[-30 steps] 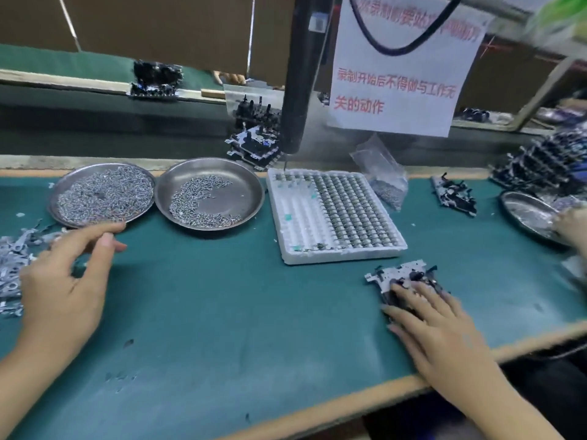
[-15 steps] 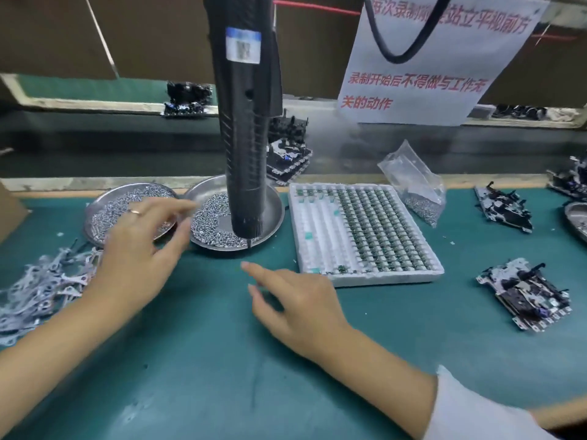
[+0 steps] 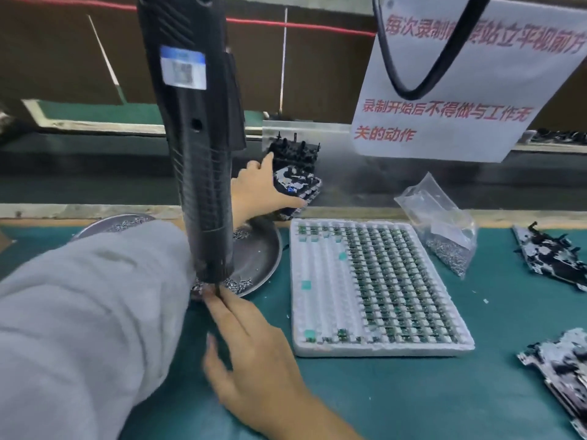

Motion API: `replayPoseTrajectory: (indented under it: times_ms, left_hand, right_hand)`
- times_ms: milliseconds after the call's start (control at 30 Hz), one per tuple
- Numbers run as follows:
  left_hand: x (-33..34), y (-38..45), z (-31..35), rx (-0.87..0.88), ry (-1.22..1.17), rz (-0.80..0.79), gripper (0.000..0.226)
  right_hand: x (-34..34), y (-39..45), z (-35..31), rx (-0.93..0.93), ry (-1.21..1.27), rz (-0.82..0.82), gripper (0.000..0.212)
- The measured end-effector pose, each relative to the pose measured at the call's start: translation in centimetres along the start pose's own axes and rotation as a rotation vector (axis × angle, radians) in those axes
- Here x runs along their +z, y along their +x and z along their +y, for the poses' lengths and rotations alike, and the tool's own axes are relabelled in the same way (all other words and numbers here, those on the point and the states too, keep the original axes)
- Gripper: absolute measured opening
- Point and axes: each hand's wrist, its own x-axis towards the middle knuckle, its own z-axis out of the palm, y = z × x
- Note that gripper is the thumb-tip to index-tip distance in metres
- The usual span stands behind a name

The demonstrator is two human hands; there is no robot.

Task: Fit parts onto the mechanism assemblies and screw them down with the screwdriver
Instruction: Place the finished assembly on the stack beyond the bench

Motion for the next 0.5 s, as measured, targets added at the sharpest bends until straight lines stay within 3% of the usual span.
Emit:
replayPoseTrajectory:
  times_ms: [100, 300, 433, 500]
  left_hand:
    - [1.4, 1.7, 0.5, -0.032, 0.044, -0.003, 0.120]
    - [1.3, 1.0, 1.1, 0.007, -0.073, 0.196, 0.098]
    - [-1.3, -1.4, -0.2, 0.068, -0.498, 0.240, 0.068]
    - [-3.2, -3.4, -1.4, 0.064, -0.569, 0.308, 0.055]
  right_hand:
    - [-0.3, 0.2, 0.4, 0.168, 0.070, -0.021, 0.051]
    - [-0.1, 0.6, 0.5, 0.401, 0.237, -0.118, 0.062]
    - [-0.2, 0.5, 0.6, 0.465, 0.237, -0.091, 0.065]
    - [-0.1, 0.4, 0.6, 0.492, 0.233, -0.080, 0.065]
